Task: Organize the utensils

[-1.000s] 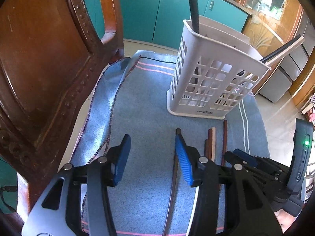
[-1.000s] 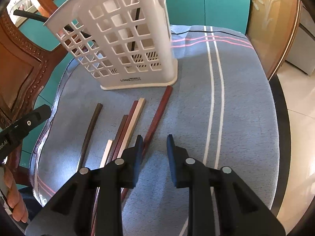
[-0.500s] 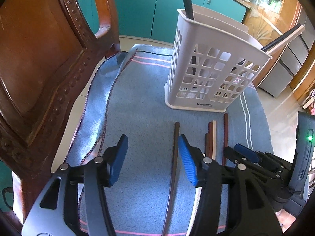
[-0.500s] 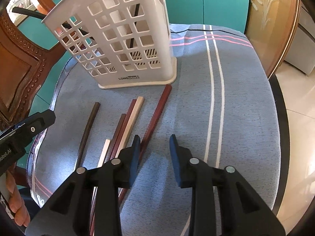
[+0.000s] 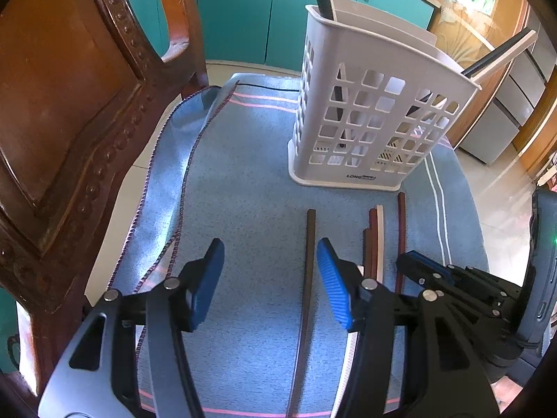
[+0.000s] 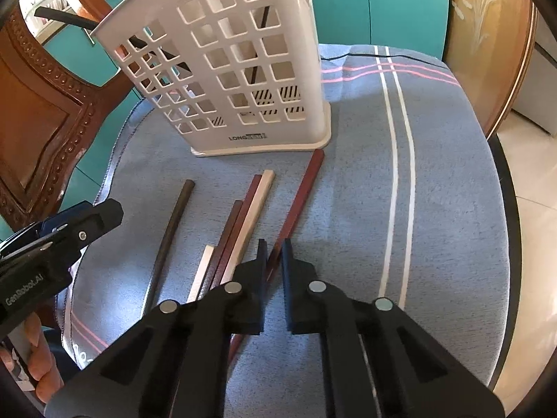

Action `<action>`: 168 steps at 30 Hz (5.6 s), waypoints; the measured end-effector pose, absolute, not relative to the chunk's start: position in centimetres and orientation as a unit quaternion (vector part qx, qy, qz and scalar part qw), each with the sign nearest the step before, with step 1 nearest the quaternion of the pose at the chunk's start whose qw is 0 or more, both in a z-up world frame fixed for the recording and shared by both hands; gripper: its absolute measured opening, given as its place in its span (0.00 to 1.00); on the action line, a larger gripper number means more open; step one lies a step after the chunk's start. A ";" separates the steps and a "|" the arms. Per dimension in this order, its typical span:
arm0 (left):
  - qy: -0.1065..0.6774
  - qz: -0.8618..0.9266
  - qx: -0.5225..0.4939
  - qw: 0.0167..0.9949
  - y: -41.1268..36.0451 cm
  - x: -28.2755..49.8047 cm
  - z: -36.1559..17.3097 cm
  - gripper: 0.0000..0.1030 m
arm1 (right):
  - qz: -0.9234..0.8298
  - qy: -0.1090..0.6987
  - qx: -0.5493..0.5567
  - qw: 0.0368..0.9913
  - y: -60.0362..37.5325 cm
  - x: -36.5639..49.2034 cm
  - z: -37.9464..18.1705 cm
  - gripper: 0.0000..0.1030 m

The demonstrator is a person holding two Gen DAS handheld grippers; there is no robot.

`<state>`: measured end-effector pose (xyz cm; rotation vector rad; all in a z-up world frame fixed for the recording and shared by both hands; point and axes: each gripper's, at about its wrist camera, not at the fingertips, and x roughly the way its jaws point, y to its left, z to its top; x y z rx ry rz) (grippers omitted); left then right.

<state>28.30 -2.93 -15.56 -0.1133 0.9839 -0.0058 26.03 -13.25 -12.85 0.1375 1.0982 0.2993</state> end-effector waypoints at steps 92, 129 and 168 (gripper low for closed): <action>0.497 0.007 -0.029 0.867 -3.2 28.8 -17.1 0.70 | 0.172 0.506 0.058 0.843 -12.5 25.6 -12.7 0.25; 0.513 0.020 -0.039 0.857 -1.2 29.0 -18.0 0.73 | 0.061 0.487 0.010 0.871 -10.4 32.5 -13.9 0.11; 0.517 -0.012 -0.003 0.856 -5.6 32.6 -20.2 0.74 | 0.077 0.516 -0.002 0.853 -16.7 27.2 -13.3 0.41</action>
